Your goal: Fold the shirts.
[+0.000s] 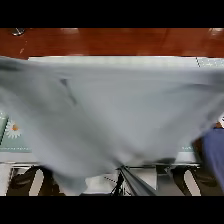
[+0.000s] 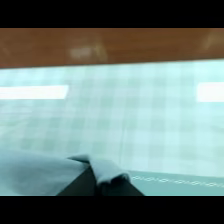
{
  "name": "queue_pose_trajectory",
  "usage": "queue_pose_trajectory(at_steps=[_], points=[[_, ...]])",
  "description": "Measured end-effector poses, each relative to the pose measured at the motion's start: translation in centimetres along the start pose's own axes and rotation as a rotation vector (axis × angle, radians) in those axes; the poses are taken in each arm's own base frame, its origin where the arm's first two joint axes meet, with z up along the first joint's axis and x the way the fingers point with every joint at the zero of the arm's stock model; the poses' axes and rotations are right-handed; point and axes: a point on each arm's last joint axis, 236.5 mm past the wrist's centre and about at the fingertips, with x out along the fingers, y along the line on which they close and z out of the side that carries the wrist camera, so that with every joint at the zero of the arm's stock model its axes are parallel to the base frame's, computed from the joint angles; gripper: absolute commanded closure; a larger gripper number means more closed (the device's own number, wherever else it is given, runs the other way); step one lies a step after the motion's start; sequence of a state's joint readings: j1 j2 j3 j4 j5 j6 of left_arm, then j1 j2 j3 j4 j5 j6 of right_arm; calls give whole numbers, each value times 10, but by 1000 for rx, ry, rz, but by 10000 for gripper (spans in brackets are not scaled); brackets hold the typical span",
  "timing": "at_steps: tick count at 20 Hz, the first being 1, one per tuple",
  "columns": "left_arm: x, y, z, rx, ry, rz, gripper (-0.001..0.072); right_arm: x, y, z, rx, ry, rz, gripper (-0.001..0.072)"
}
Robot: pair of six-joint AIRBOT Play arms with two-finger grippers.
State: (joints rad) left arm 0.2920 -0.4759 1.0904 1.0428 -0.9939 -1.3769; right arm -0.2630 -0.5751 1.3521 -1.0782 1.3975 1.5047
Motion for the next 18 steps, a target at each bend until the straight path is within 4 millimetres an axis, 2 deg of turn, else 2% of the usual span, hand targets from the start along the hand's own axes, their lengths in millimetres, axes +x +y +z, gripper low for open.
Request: queue_pose_trajectory(at_steps=[3,6,10,12,15,18], points=[[70,26,-45,-126,137,-19,689,77,-32,-15,90,90,32,690],[141,47,-76,-209,213,-13,689,160,-66,-24,187,157,71,691],[231,64,-99,-281,258,12,689,262,-108,-30,329,212,99,691],[267,70,-110,-326,282,22,689,308,-126,-30,390,247,107,691],[304,75,-132,-367,342,27,688,359,-135,-37,447,303,132,691],[315,74,-160,-394,440,17,689,388,-132,-52,483,359,152,690]])
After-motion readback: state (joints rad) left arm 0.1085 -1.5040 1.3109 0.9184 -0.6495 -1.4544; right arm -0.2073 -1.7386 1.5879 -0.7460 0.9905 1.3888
